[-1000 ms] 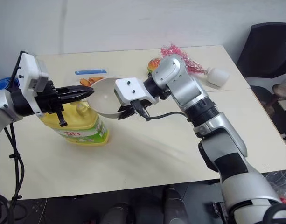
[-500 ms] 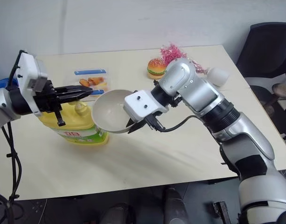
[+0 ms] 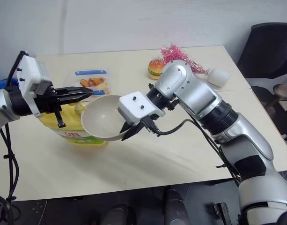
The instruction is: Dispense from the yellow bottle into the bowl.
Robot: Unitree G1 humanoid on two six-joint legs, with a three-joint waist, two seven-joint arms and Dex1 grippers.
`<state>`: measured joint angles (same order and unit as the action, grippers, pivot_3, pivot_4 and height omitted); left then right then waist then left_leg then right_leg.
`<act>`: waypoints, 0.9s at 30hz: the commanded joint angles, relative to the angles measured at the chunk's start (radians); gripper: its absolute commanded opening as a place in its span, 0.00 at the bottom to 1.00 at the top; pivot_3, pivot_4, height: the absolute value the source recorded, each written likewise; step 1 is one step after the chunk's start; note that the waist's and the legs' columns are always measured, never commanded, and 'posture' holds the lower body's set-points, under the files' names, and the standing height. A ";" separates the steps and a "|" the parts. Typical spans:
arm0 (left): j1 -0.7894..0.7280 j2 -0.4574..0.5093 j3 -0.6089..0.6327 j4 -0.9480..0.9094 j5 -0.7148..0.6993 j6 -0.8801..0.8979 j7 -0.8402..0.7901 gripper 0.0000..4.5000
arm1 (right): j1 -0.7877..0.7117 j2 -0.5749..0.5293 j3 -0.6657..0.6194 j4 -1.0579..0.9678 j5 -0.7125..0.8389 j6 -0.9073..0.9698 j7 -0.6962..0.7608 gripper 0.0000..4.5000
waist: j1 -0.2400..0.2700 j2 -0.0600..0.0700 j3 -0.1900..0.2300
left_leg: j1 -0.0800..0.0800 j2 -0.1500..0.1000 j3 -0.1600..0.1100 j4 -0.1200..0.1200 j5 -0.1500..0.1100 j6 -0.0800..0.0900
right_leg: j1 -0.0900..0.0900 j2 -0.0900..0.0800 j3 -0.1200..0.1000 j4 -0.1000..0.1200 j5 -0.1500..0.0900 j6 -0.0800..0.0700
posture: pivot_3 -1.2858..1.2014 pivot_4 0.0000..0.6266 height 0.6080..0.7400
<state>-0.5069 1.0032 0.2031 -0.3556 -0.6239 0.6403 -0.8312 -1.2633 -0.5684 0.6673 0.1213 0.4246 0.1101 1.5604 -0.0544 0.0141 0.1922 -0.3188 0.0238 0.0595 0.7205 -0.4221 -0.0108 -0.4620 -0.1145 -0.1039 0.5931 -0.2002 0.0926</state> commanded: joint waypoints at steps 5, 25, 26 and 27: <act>0.031 0.016 -0.042 0.038 0.049 0.026 -0.014 0.00 | -0.029 0.034 -0.050 -0.066 0.047 0.014 0.054 0.00 | 0.000 0.000 0.000 | 0.000 0.000 0.000 0.000 0.000 0.000 | 0.000 0.000 0.000 0.000 0.000 0.000 | 0.52 0.24 1.00; 0.058 0.028 -0.119 0.065 0.178 -0.091 -0.051 0.00 | -0.031 0.073 -0.062 -0.045 0.001 0.033 0.054 0.00 | -0.002 0.003 -0.002 | 0.003 0.004 0.003 -0.002 0.001 -0.002 | 0.000 0.003 0.001 0.000 0.001 -0.004 | 0.52 0.24 1.00; 0.049 0.023 -0.110 0.063 0.162 -0.079 -0.051 0.00 | -0.031 0.074 -0.061 -0.043 -0.003 0.031 0.054 0.00 | -0.001 0.003 -0.002 | 0.003 0.004 0.003 -0.002 0.001 -0.002 | 0.000 0.003 0.001 0.000 0.001 -0.004 | 0.52 0.24 1.00; 0.038 0.018 -0.101 0.062 0.146 -0.064 -0.051 0.00 | -0.032 0.074 -0.061 -0.039 -0.006 0.027 0.054 0.00 | -0.001 0.003 -0.002 | 0.003 0.004 0.003 -0.002 0.001 -0.002 | 0.000 0.003 0.001 0.000 0.001 -0.004 | 0.52 0.24 1.00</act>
<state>-0.5020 1.0261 0.1426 -0.3446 -0.4839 0.5063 -0.8653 -1.2692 -0.4996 0.6602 0.0899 0.4156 0.1520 1.5605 -0.0556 0.0174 0.1900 -0.3162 0.0275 0.0627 0.7182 -0.4209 -0.0129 -0.4620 -0.1110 -0.1034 0.5932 -0.1991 0.0884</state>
